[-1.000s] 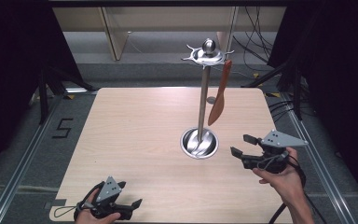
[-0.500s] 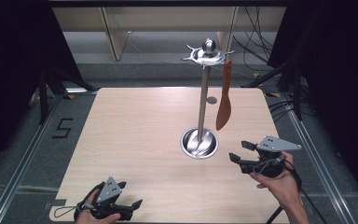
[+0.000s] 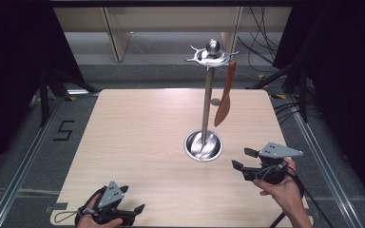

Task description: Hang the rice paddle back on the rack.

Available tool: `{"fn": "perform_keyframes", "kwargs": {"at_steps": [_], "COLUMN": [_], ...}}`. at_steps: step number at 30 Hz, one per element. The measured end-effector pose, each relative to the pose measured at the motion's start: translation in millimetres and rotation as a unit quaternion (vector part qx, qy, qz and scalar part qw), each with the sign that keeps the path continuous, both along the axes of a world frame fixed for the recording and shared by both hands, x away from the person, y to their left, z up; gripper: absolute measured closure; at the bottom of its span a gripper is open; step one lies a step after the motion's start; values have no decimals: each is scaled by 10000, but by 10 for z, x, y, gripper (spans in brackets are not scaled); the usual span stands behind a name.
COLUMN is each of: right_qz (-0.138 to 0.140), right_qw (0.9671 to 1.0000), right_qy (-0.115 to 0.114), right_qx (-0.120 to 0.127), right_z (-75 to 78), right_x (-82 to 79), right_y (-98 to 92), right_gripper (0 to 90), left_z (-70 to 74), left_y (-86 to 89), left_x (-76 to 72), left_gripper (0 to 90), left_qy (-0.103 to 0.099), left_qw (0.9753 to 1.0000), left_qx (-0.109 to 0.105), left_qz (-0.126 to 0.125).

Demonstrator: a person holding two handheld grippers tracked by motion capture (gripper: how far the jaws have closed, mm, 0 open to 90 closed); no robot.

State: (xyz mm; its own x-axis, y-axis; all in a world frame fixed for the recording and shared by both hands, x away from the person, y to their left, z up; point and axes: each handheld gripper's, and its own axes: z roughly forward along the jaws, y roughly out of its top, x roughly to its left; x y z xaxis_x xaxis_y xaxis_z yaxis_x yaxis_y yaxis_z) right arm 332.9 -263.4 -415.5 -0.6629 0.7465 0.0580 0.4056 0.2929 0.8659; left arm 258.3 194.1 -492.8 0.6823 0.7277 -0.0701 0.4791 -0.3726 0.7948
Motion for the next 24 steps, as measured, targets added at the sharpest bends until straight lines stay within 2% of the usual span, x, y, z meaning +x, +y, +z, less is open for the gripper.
{"fn": "perform_keyframes", "kwargs": {"at_steps": [1, 3, 4, 5, 7, 9, 10, 11, 14, 15, 17, 18, 19, 20, 21, 22, 23, 24], "right_qz": [84, 30, 30, 0, 14, 65, 18, 88, 69, 86, 12, 44, 49, 51, 83, 119, 71, 43], "right_qw": [9999, 9999, 9999, 10000, 9999, 9999, 9999, 9999, 9998, 9999, 9998, 9998, 9999, 9997, 9998, 9998, 9998, 9998], "right_qy": [-4, 119, 91, 71, 142, 117, 120, 104, 170, 80, 176, 149, 144, 212, 165, 94, 199, 196], "right_qx": [-90, -48, -82, -45, -39, -67, -2, -89, -62, -92, -26, -104, -73, -75, -47, -131, -20, -54], "right_z": [-6, -21, -33, -45, -53, -60, -70, -74, -86, -96, -105, -115, -135, -144, -161, -173, -186, -190], "right_x": [12, -9, -6, -8, -17, -17, -26, -16, -35, -26, -49, -44, -45, -51, -43, -29, -48, -52], "right_y": [-14, 0, 0, 7, 4, -5, 3, -17, -18, -25, -18, -26, -20, -16, -13, -19, -2, -4], "right_gripper": [334, 330, 327, 327, 325, 325, 325, 325, 324, 324, 323, 322, 322, 322, 320, 316, 313, 313], "left_z": [3, 0, 0, 7, 4, 11, 9, 7, 5, 5, 4, -4, -4, 1, 1, 0, 0, -4], "left_y": [1, -5, -9, 5, 3, 17, 15, 14, 13, 13, 14, 2, 1, 12, 8, 6, 6, -1], "left_x": [-2, -5, -6, 1, 1, 9, 8, 10, 9, 10, 10, 8, 8, 12, 7, 4, 2, 2], "left_gripper": [151, 151, 151, 151, 151, 151, 151, 151, 151, 151, 151, 151, 151, 151, 151, 151, 151, 151], "left_qy": [18, 22, 17, -18, -8, -29, -25, -31, -20, -20, -24, -27, -22, -23, 2, 24, 29, 11], "left_qw": [10000, 10000, 10000, 10000, 10000, 9998, 9998, 9998, 9998, 9999, 9999, 10000, 10000, 9999, 9999, 9999, 10000, 10000], "left_qx": [18, -12, -36, 65, 54, 161, 155, 147, 145, 141, 138, 46, 46, 141, 106, 86, 79, 29], "left_qz": [7, 35, 36, -37, -26, -109, -106, -105, -101, -98, -97, -50, -47, -78, -62, -50, -45, -20]}}
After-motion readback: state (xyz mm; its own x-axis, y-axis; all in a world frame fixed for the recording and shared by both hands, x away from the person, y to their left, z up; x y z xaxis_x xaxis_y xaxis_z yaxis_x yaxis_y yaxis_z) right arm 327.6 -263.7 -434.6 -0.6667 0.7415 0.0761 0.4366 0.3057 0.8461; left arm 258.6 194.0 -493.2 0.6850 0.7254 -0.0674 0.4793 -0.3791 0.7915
